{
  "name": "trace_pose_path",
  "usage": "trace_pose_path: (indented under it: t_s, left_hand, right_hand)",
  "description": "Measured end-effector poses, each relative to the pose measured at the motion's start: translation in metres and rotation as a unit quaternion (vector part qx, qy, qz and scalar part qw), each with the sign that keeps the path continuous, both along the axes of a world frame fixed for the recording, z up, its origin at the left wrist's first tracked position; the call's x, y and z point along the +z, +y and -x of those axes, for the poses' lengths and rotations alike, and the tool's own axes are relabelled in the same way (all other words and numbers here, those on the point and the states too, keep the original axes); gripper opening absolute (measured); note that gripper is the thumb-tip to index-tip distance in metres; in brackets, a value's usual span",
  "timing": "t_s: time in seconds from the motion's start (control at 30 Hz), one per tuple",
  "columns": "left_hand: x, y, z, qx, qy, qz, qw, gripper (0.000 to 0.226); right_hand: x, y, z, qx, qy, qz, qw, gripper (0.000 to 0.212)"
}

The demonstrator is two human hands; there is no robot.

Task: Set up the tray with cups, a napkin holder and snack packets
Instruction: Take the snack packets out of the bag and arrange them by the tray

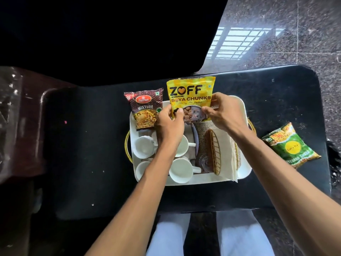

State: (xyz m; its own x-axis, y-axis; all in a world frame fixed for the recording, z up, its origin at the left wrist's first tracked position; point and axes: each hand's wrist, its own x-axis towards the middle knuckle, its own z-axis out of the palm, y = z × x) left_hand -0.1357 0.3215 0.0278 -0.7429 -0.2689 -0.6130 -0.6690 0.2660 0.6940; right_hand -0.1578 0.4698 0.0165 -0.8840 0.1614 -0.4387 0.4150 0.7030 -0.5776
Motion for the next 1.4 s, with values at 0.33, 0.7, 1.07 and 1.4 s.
trace_pose_path:
  t_s: [0.33,0.7,1.07,1.4]
  left_hand:
    - [0.005,-0.001,0.002,0.014,-0.039,0.017,0.999,0.039]
    - [0.049,0.097,-0.051,-0.082,0.13,0.002,0.988,0.039]
    - [0.005,0.236,-0.089,-0.209,-0.003,-0.03,0.977,0.044]
    - [-0.015,0.266,-0.102,-0.201,-0.022,0.079,0.976,0.048]
  right_hand:
    - [-0.007,0.003,0.003,-0.011,-0.009,0.019,1.0,0.041]
    - [0.025,0.122,-0.08,-0.093,0.077,0.03,0.992,0.033]
    - [0.006,0.242,-0.129,-0.132,0.035,0.038,0.99,0.04]
    - [-0.013,0.267,-0.141,-0.014,-0.066,0.018,0.998,0.056]
